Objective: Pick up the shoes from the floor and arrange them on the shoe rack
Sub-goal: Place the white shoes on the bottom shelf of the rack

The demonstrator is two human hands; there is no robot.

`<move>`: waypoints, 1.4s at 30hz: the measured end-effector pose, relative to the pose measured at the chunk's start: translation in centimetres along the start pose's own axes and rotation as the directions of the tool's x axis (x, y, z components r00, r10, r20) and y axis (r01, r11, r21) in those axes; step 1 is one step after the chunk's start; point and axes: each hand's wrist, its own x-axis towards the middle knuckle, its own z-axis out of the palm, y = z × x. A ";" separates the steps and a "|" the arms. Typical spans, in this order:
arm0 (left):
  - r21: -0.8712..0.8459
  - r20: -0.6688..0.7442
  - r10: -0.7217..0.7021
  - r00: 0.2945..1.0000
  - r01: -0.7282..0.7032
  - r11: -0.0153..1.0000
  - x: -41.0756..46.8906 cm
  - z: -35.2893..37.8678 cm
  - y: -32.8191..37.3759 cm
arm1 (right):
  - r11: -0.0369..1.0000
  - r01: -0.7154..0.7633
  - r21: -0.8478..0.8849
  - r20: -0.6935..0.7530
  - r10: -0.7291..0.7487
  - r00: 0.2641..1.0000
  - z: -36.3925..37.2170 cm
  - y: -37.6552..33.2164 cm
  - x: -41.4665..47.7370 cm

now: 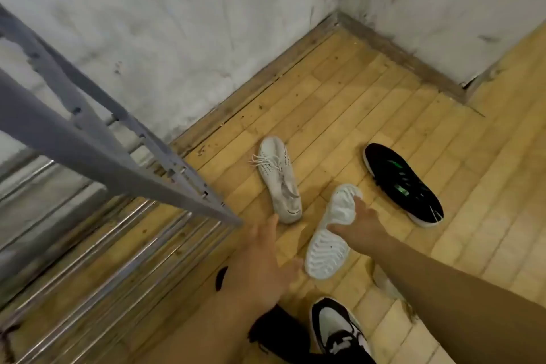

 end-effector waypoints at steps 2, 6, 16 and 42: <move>-0.045 -0.017 0.021 1.000 -0.022 0.999 1.5 1.4 -1.8 | 0.995 -0.028 0.094 -0.099 0.037 0.994 2.2 -0.2 2.0; -0.060 -0.079 0.013 0.997 -0.018 0.998 3.4 3.4 -4.2 | 0.992 -0.122 -0.014 -0.262 0.114 0.958 6.2 -0.9 5.1; -0.126 -0.125 0.144 0.982 -0.160 0.979 -2.8 0.3 -1.3 | 0.649 0.413 0.639 -0.262 -0.320 0.910 3.4 -1.6 -3.2; 0.637 0.132 0.398 0.908 -0.385 0.667 -7.7 -0.3 7.6 | 0.641 0.735 0.222 -0.293 -0.675 0.677 -4.9 9.4 -11.5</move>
